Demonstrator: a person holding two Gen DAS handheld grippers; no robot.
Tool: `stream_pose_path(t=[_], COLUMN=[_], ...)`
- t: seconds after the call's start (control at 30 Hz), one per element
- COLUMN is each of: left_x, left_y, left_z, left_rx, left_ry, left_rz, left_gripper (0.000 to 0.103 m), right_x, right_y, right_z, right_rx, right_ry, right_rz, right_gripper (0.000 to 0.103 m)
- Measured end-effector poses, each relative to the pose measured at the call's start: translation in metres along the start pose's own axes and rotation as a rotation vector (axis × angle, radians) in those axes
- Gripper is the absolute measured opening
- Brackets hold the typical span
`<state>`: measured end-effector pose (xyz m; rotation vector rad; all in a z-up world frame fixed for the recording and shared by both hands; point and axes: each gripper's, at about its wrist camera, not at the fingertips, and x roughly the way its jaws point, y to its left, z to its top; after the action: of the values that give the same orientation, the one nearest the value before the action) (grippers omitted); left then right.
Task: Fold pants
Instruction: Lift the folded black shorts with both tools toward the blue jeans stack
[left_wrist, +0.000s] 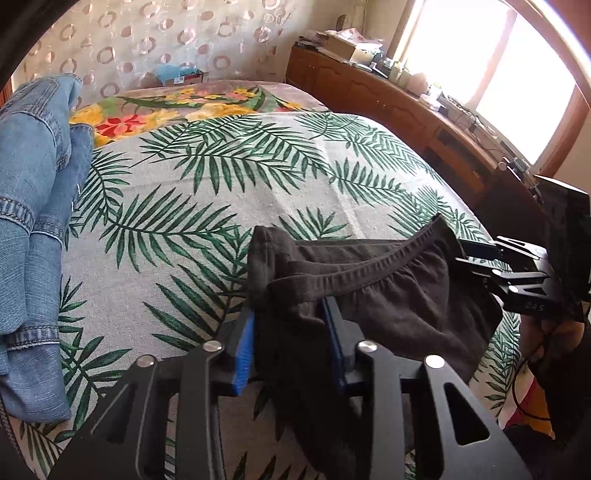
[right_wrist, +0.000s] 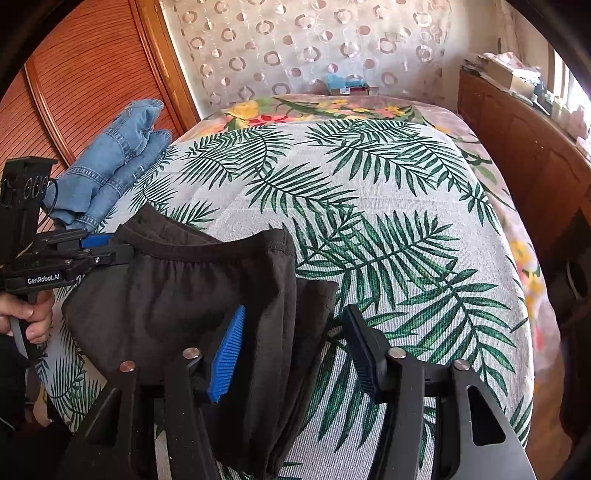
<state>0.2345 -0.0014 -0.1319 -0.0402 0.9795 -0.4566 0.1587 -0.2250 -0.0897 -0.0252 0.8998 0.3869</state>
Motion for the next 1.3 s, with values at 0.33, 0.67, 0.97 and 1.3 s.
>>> stream_pose_path(t=[0.33, 0.67, 0.97, 1.3], left_x=[-0.011, -0.045, -0.099, -0.165], left_y=[-0.005, -0.014, 0.000, 0.043], left_z=[0.007, 0.013, 0.034, 0.045], left_rx=[-0.009, 0.002, -0.011, -0.060], left_ry=[-0.030, -0.129, -0.276, -0.422], left_rz=[-0.027, -0.034, 0.037, 0.161], left_gripper=[0.018, 0.013, 0.013, 0.013], right_x=[0.006, -0.017, -0.036, -0.033], right_y=[-0.005, 0.010, 0.042, 0.100], right_z=[0.006, 0.022, 0.063, 0.129], right_rx=[0.045, -0.009, -0.133, -0.289], right_ry=[0.019, -0.082, -0.204, -0.313], right_rz=[0.069, 0.060, 0.069, 0.131], right_gripper=[0.010, 0.009, 0.009, 0.009])
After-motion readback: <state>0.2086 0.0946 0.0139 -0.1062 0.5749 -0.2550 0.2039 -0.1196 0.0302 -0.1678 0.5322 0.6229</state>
